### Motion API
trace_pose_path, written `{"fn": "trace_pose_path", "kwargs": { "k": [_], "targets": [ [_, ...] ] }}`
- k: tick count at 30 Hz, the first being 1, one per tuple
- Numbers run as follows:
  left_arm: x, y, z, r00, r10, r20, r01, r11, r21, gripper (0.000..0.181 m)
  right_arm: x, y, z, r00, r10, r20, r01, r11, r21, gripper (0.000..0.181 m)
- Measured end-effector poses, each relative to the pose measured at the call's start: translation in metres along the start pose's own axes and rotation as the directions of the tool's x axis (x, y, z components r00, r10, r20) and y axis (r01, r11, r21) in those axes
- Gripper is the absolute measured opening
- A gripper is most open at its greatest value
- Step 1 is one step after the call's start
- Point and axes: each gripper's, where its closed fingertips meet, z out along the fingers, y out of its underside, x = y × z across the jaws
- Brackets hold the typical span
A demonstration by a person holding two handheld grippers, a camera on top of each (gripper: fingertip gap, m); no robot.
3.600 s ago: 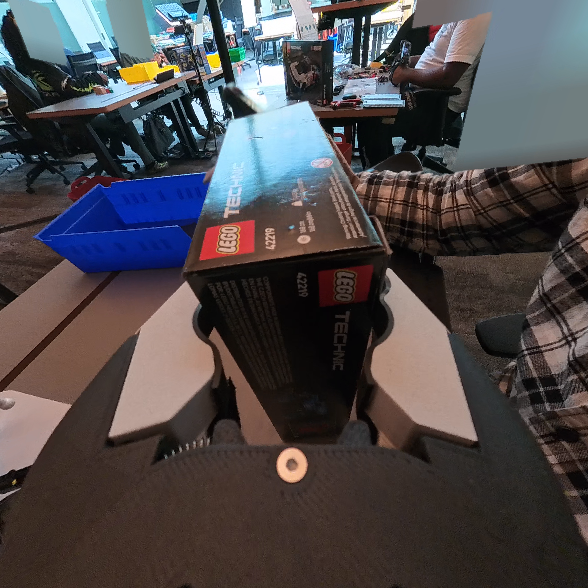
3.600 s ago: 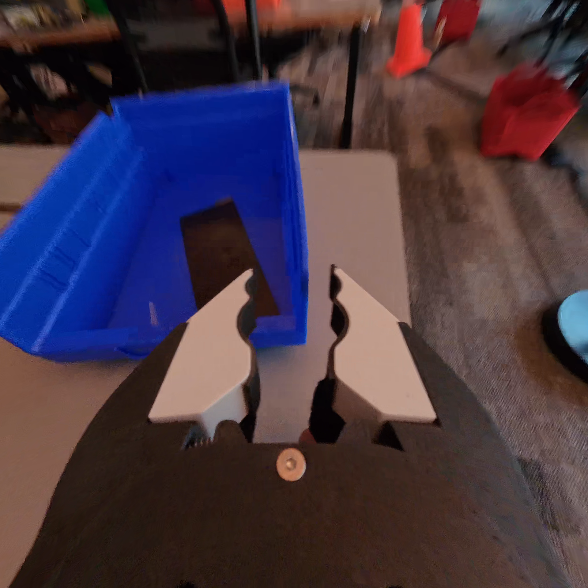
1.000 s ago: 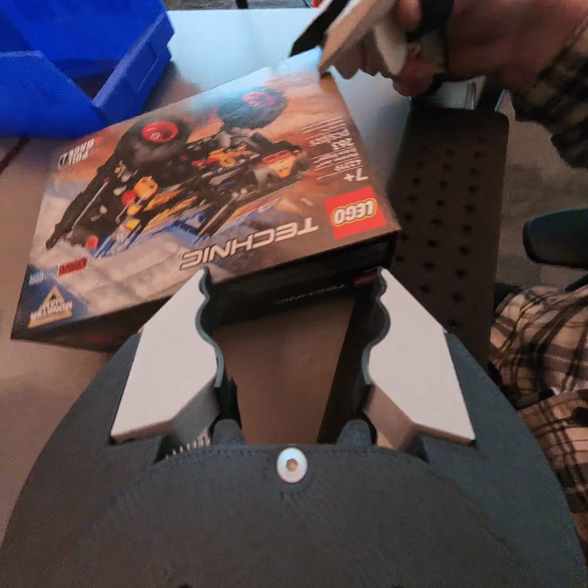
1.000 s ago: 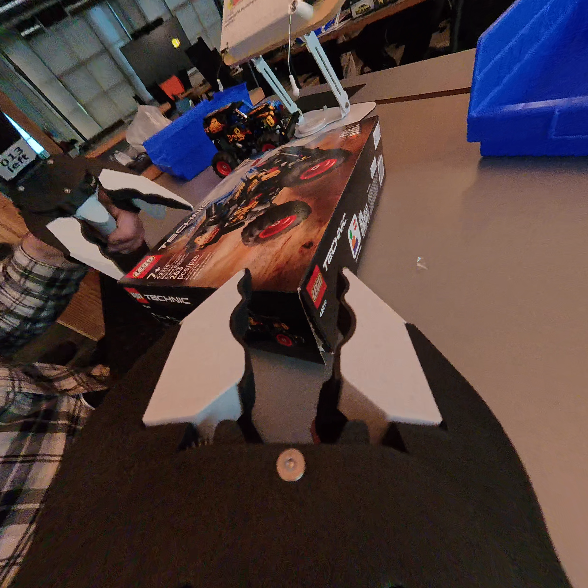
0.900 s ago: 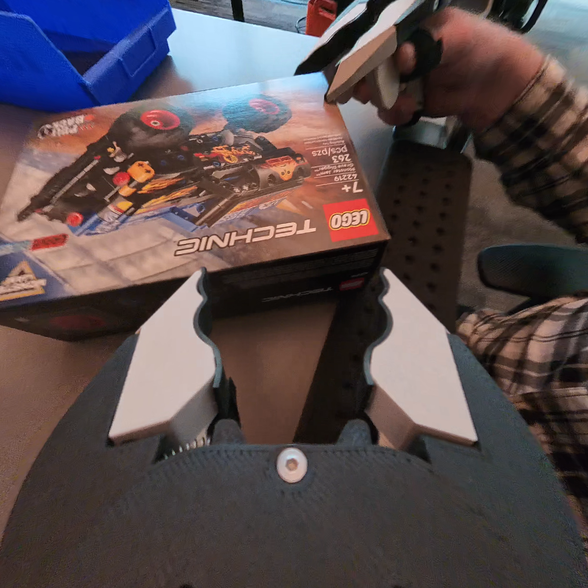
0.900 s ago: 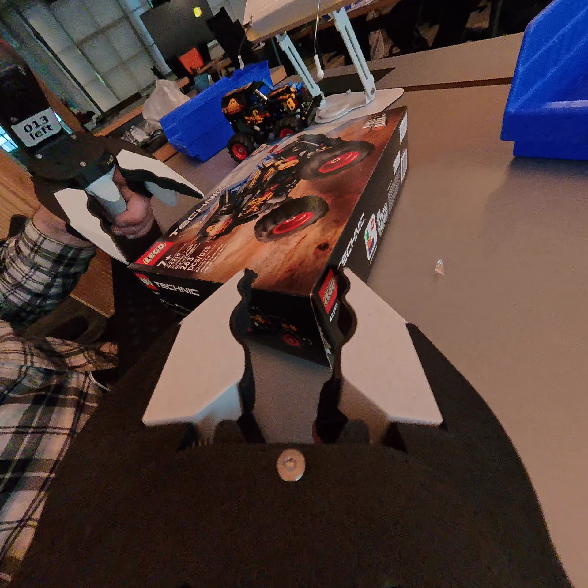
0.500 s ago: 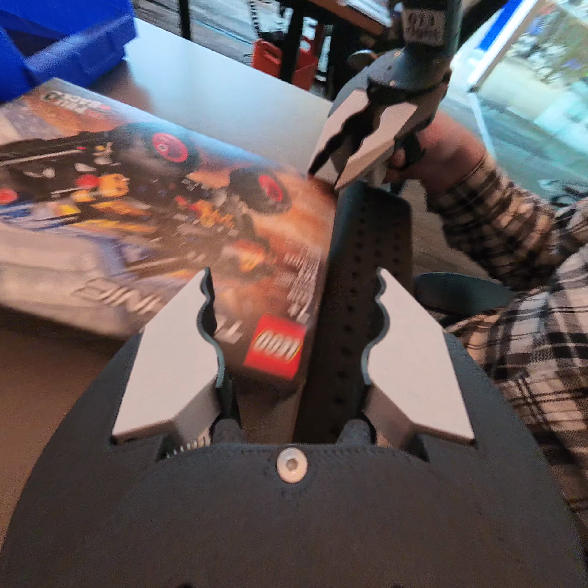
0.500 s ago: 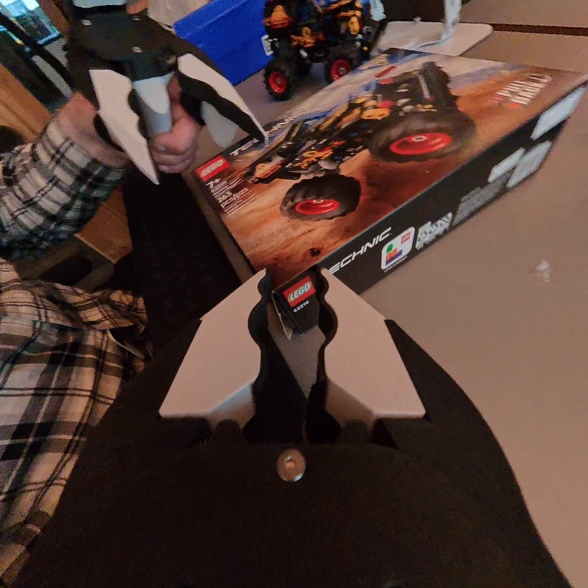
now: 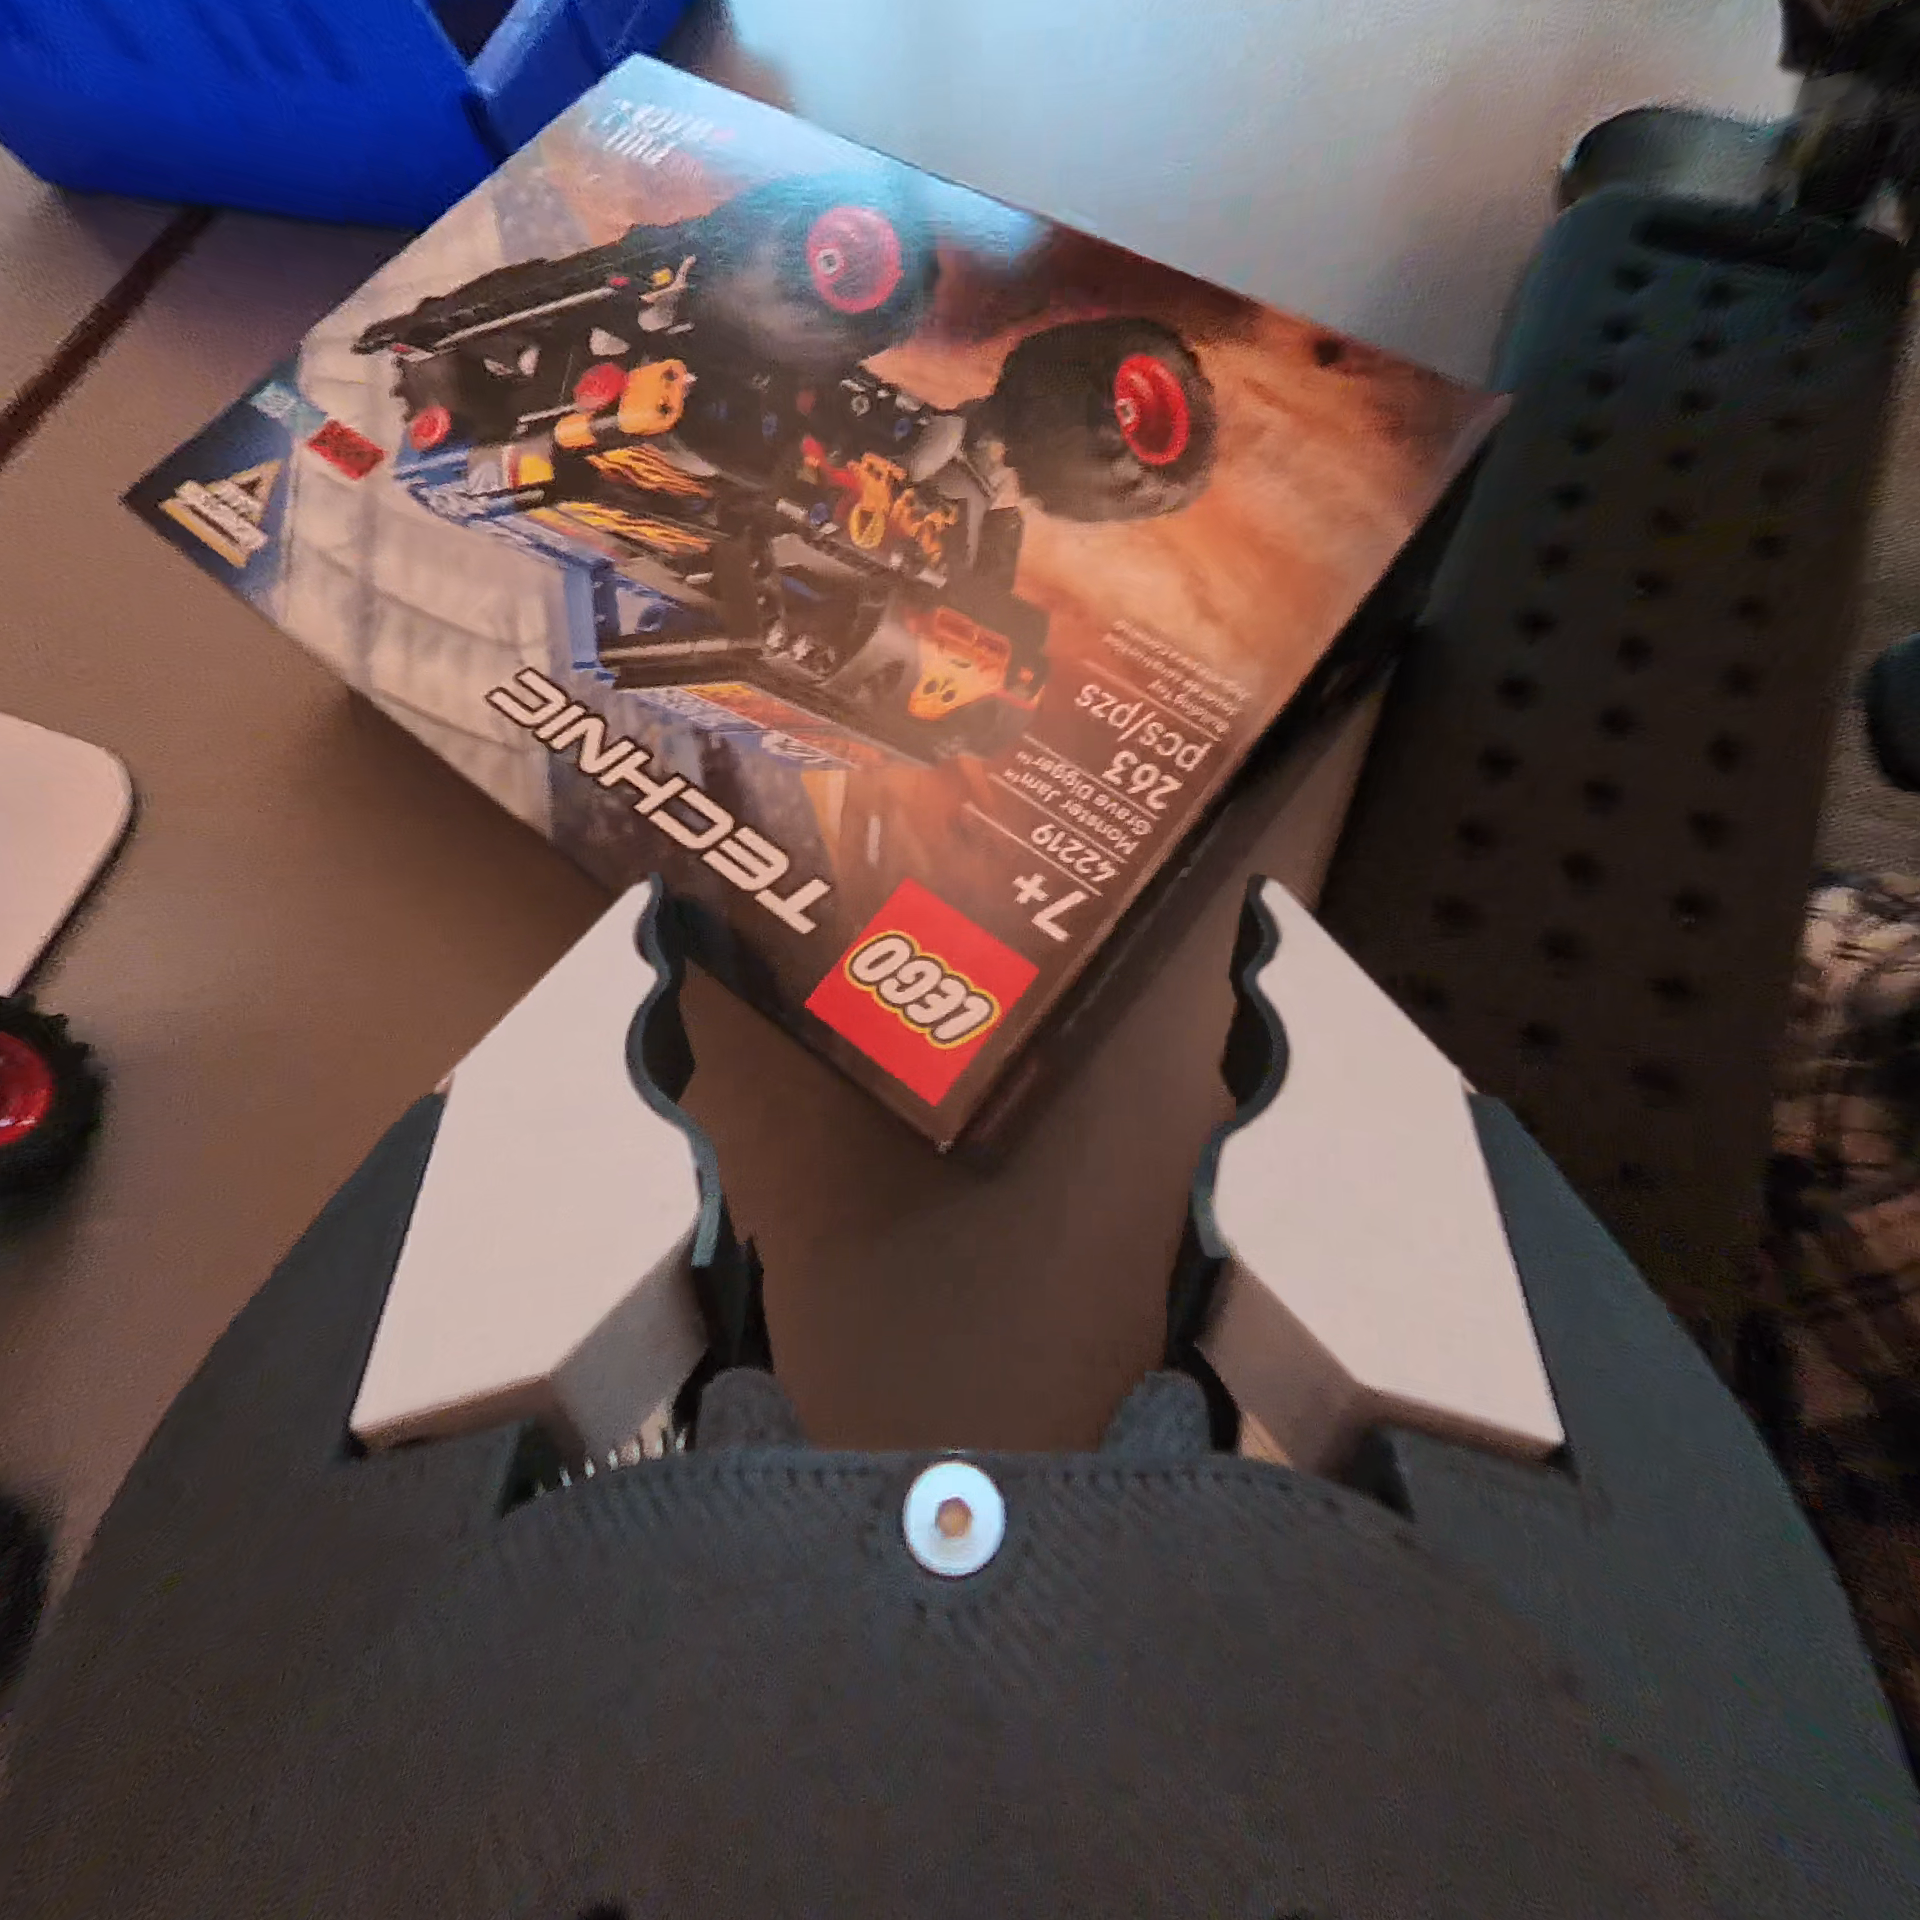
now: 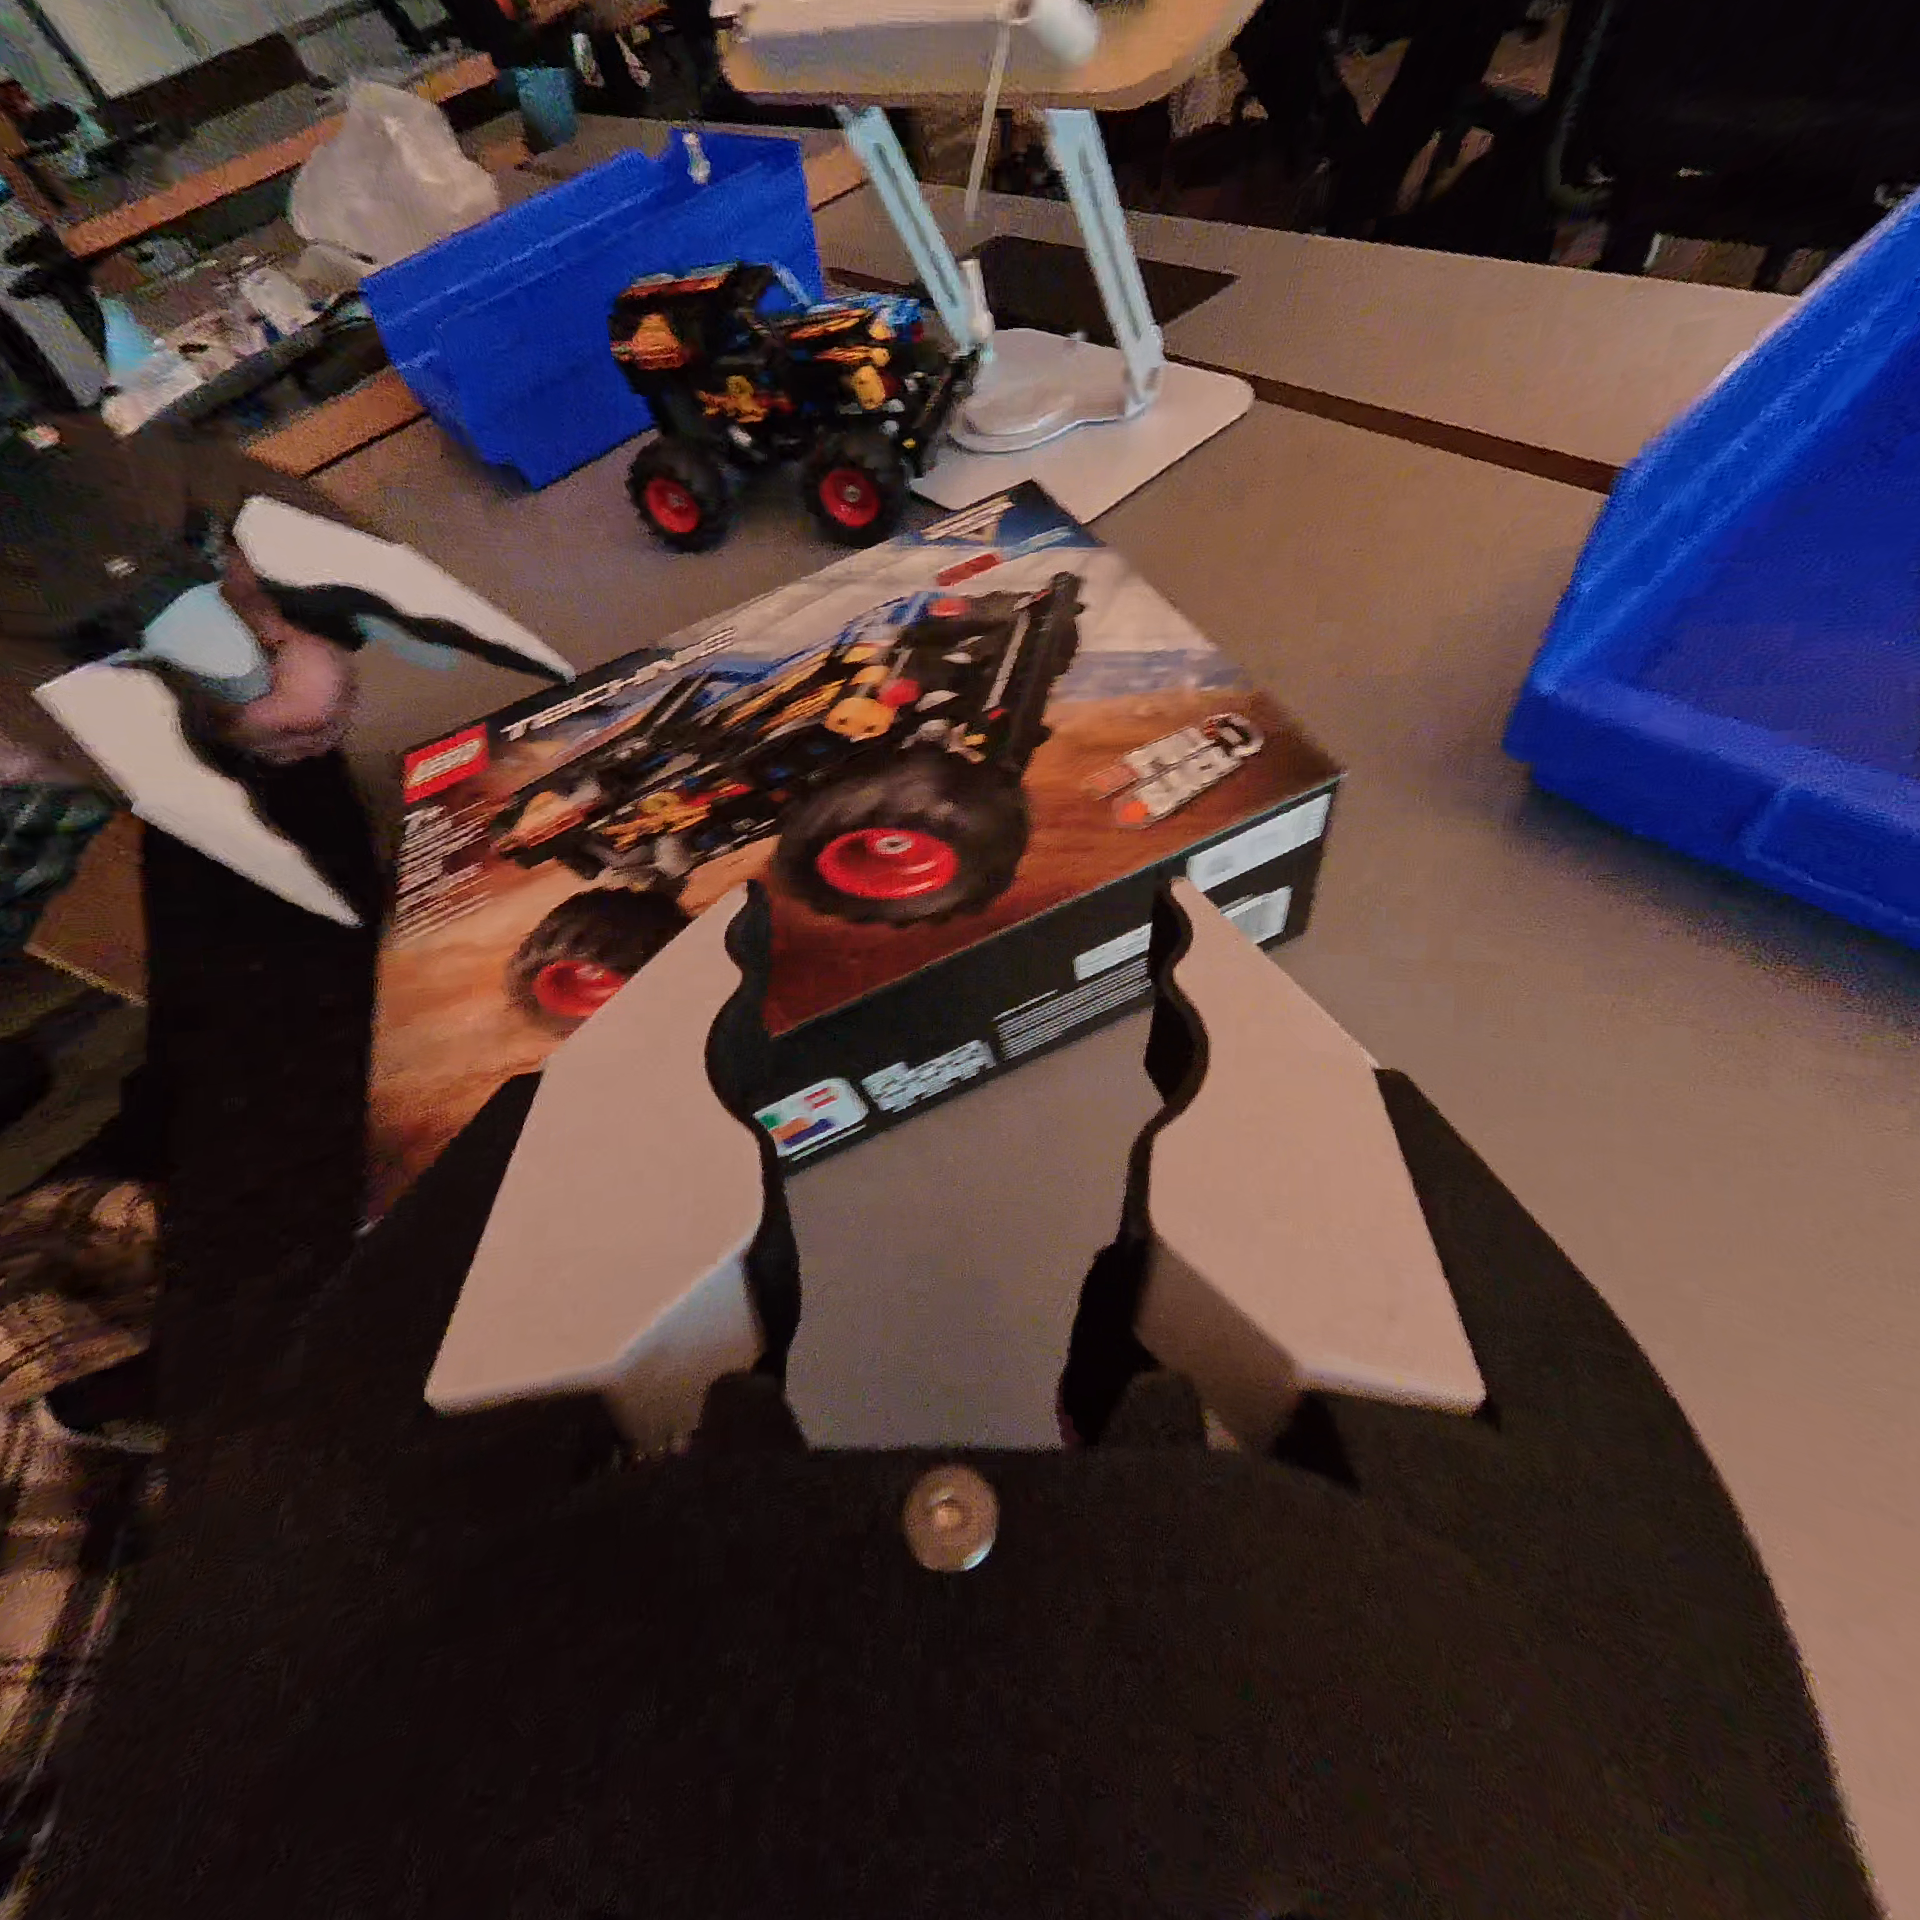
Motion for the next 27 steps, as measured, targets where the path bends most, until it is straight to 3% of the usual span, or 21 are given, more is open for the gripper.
{"fn": "trace_pose_path", "kwargs": {
  "k": [4, 8, 12, 13, 16, 23, 27],
  "targets": [
    [-0.007, 0.002, 0.002, 0.997, 0.050, 0.064, -0.049, 0.998, -0.028, 0.094, 0.056, -0.016, 0.035, 0.997, 0.068, -0.021, -0.069, 0.997, -0.023, 0.089],
    [-0.005, 0.008, -0.003, 0.997, 0.053, 0.052, -0.051, 0.998, -0.048, 0.095, 0.080, -0.014, 0.064, 0.989, 0.136, 0.065, -0.133, 0.990, -0.038, 0.090],
    [-0.008, 0.036, 0.002, 0.998, 0.044, 0.049, -0.036, 0.987, -0.155, 0.092, 0.070, 0.006, 0.079, 0.971, 0.150, 0.186, -0.131, 0.985, -0.111, 0.065],
    [-0.008, 0.037, 0.007, 0.998, 0.045, 0.049, -0.037, 0.988, -0.148, 0.085, 0.063, 0.005, 0.080, 0.959, 0.164, 0.232, -0.145, 0.985, -0.097, 0.051],
    [-0.008, 0.033, 0.017, 0.997, 0.050, 0.060, -0.040, 0.988, -0.149, 0.088, 0.065, 0.006, 0.079, 0.971, 0.133, 0.198, -0.114, 0.988, -0.108, 0.059],
    [-0.018, 0.035, 0.010, 0.994, 0.106, 0.006, -0.102, 0.971, -0.216, 0.084, 0.058, 0.014, 0.066, 0.965, 0.128, 0.229, -0.097, 0.985, -0.141, 0.054],
    [-0.023, 0.038, 0.012, 0.993, 0.112, -0.042, -0.118, 0.974, -0.191, 0.086, 0.057, 0.014, 0.063, 0.967, 0.117, 0.227, -0.087, 0.986, -0.140, 0.052]
  ]
}}
